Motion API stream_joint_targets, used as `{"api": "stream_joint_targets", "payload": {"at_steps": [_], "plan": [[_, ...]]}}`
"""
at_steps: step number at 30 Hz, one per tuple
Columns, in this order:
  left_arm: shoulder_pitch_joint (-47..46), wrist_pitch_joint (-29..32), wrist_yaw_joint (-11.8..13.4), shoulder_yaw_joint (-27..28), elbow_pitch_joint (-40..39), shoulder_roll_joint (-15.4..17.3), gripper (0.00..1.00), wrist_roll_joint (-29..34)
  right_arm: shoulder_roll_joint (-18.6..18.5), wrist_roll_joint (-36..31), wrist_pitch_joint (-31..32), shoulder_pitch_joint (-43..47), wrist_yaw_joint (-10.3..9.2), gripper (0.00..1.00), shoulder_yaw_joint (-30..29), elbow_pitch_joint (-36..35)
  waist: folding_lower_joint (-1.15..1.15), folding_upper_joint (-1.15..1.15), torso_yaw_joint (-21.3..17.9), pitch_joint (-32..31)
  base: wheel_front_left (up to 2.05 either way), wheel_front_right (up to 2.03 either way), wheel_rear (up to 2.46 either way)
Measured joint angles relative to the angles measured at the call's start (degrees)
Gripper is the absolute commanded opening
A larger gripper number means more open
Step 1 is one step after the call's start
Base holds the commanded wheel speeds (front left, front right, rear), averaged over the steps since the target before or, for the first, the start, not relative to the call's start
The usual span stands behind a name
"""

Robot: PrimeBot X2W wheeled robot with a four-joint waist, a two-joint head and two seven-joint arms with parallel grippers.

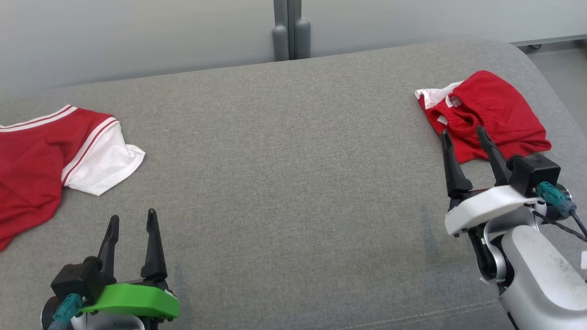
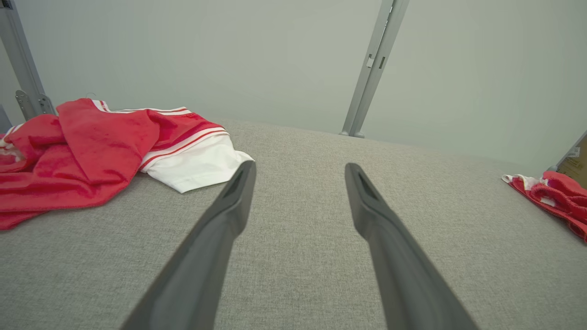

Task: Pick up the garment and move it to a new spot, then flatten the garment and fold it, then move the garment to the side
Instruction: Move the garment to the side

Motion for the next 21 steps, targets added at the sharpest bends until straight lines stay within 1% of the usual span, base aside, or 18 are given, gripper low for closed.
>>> {"api": "stream_joint_targets", "payload": {"at_steps": [4,10,21], "plan": [[0.21,-0.01,0.01,0.32,-0.01,-0.75,1.00,0.60,1.68,-0.94,0.00,2.52,0.01,1.00,-0.82,-1.25,0.00,0.00,0.17,-0.13,0.00,0.00,0.00],[1.22,-0.01,0.02,0.37,-0.03,-1.07,1.00,1.07,2.80,-2.71,0.00,4.93,0.00,1.00,-1.46,-2.86,0.00,0.00,0.38,-0.30,0.00,0.00,0.00],[1.23,-0.02,0.02,0.77,-1.00,-1.42,1.00,2.07,3.42,-4.91,0.00,7.77,0.00,1.00,-2.50,-5.11,0.00,0.00,0.86,-0.30,0.00,0.00,0.00]]}}
